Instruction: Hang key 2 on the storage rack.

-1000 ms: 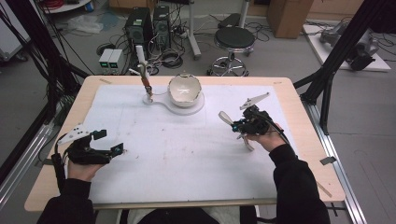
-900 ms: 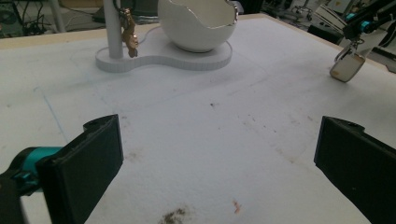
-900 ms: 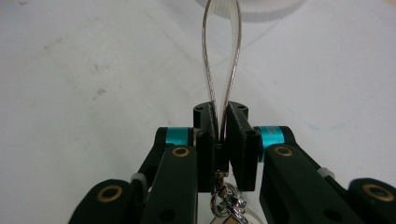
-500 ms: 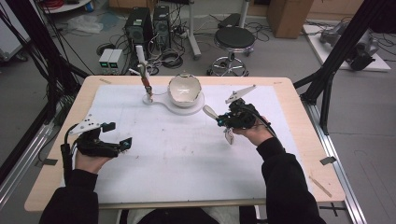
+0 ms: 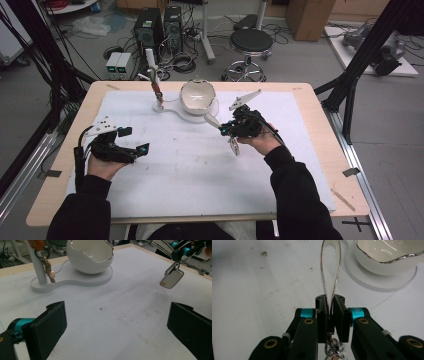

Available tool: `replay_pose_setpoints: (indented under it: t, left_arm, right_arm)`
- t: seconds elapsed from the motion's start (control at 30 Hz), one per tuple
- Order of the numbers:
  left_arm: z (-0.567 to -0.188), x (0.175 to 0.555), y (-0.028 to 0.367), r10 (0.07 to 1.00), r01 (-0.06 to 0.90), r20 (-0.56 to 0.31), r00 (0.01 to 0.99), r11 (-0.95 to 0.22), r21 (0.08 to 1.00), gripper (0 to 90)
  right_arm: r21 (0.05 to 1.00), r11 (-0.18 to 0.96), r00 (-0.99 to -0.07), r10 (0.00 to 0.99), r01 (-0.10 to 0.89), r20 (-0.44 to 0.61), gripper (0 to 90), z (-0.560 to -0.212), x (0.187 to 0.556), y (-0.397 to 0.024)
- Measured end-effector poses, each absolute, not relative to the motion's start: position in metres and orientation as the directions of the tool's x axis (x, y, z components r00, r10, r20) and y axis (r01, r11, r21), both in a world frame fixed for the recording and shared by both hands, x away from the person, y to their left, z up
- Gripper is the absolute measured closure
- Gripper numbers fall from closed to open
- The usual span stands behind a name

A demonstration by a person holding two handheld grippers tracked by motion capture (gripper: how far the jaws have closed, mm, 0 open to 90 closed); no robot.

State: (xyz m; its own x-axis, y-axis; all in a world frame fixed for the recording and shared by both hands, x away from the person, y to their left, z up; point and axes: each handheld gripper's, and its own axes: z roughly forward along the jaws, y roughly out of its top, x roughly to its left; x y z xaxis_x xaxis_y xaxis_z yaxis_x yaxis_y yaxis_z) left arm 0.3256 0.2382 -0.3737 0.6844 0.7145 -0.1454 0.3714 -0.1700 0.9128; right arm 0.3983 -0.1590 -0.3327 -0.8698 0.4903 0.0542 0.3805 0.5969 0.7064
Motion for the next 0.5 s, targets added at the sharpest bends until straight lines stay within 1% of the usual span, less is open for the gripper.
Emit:
replay_pose_setpoints:
  t: [0.33, 0.5]
  left_arm:
    - [-0.366, 0.337, 0.217, 0.692, 0.376, -0.146, 0.707, -0.194, 0.906, 7.2]
    - [-0.362, 0.341, 0.209, 0.669, 0.373, -0.155, 0.726, -0.194, 0.907, 11.1]
  right_arm:
    - [0.711, 0.617, -0.901, 0.431, 0.337, 0.053, 82.4, -0.329, 0.398, -0.128]
    - [0.714, 0.62, -0.913, 0.403, 0.325, 0.065, 82.4, -0.329, 0.397, -0.114]
